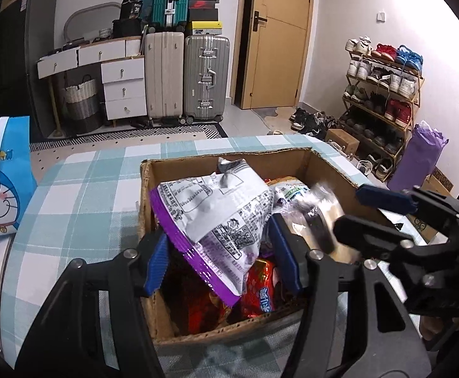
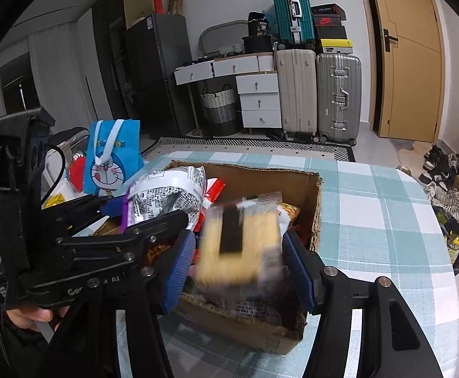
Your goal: Organize snacks
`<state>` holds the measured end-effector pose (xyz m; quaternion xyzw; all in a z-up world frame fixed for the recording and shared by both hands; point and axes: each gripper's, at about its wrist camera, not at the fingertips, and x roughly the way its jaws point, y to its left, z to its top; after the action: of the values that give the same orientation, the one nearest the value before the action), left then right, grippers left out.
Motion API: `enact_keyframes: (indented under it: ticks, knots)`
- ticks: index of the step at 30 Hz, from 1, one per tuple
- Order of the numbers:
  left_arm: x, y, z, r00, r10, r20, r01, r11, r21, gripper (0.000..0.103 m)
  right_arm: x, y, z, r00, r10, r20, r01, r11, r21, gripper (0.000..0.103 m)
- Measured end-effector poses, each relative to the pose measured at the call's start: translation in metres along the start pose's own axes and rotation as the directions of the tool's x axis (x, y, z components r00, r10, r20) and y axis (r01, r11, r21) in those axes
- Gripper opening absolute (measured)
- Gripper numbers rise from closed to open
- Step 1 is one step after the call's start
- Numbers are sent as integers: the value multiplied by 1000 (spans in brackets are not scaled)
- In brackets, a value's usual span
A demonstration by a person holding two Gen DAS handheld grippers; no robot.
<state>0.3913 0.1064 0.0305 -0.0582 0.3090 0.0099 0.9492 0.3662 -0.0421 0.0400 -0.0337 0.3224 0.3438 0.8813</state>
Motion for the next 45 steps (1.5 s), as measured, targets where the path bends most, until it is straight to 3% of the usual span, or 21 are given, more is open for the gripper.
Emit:
enact_keyframes:
  ticks: [5, 7, 9, 11, 24, 34, 45]
  knots:
    - [-19, 2, -2, 999, -16, 28, 16, 1000, -7, 82, -20, -2, -1, 999, -20, 50, 21, 1000, -6, 78]
    - [-30, 2, -4, 999, 0, 50, 0, 1000, -1, 84, -27, -2, -2, 998, -33, 56, 33, 999, -10, 94]
    - [-43, 4, -6, 998, 12, 61, -13, 1000, 3, 91, -35, -4, -5, 997, -44, 68, 44, 999, -5, 101]
    - [-56, 6, -10, 997, 16, 74, -16, 1000, -3, 103, -43, -7, -9, 996, -43, 80, 42, 999, 9, 102]
    - [-125, 25, -59, 986, 81, 148, -73, 996, -58, 103, -69, 0, -46, 992, -25, 123, 27, 1000, -12, 102]
    - [-125, 29, -98, 978, 120, 169, -108, 991, -81, 103, -72, 9, -72, 986, -18, 168, 24, 999, -34, 103]
    - [-114, 25, -107, 974, 132, 186, -122, 991, -63, 103, -70, 9, -82, 979, -5, 205, 13, 999, -35, 103]
